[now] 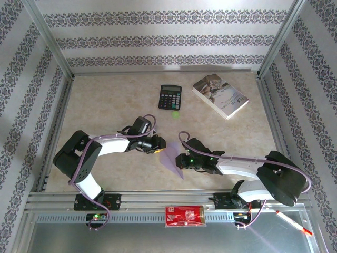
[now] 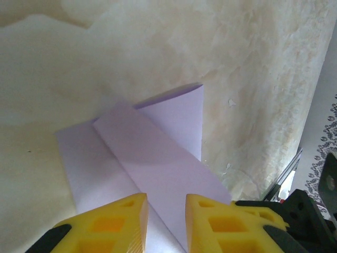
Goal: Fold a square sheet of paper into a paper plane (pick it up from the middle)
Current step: Turn over the paper at the bottom-center of the table.
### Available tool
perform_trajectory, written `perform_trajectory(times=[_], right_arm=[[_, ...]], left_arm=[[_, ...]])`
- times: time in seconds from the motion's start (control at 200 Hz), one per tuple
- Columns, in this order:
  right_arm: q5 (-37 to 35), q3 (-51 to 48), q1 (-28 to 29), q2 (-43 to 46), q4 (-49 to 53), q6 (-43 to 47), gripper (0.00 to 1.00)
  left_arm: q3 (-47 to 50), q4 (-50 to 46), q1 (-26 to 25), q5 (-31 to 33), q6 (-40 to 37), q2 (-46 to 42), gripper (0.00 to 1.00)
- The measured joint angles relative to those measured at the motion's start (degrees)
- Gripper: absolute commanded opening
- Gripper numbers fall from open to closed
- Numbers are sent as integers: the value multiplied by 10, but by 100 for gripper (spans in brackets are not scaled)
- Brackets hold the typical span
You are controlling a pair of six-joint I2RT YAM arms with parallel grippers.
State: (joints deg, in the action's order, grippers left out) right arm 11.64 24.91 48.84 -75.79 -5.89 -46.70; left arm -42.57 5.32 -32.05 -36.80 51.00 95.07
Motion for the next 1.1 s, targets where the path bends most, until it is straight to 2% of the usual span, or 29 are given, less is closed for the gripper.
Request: perform_trajectory(times=[0.19, 0.28, 0.455, 0.585, 0.709, 0.809, 0.949, 1.099], right_arm=[[0, 0, -10, 17, 9, 2, 0], [-21, 17, -28, 44, 72, 20, 0], [-169, 151, -41, 99, 291, 103, 0], [-309, 256, -26, 92, 419, 149, 0], [-435, 325, 13, 26, 527, 166, 0], [-505, 362, 48, -54, 598, 162, 0], [-547, 400, 102, -152, 658, 140, 0], [-545, 460, 163, -268, 673, 114, 1]], left_arm=[[0, -8, 13, 0, -3, -3, 25], [0, -21, 26, 4, -6, -18, 25], [-1, -52, 60, 24, -12, -83, 25], [-2, -69, 93, 44, -14, -127, 26], [-2, -89, 126, 58, -14, -148, 26], [-2, -106, 152, 69, -17, -157, 27], [-1, -127, 187, 80, -24, -167, 28], [-1, -145, 228, 89, -33, -174, 31]])
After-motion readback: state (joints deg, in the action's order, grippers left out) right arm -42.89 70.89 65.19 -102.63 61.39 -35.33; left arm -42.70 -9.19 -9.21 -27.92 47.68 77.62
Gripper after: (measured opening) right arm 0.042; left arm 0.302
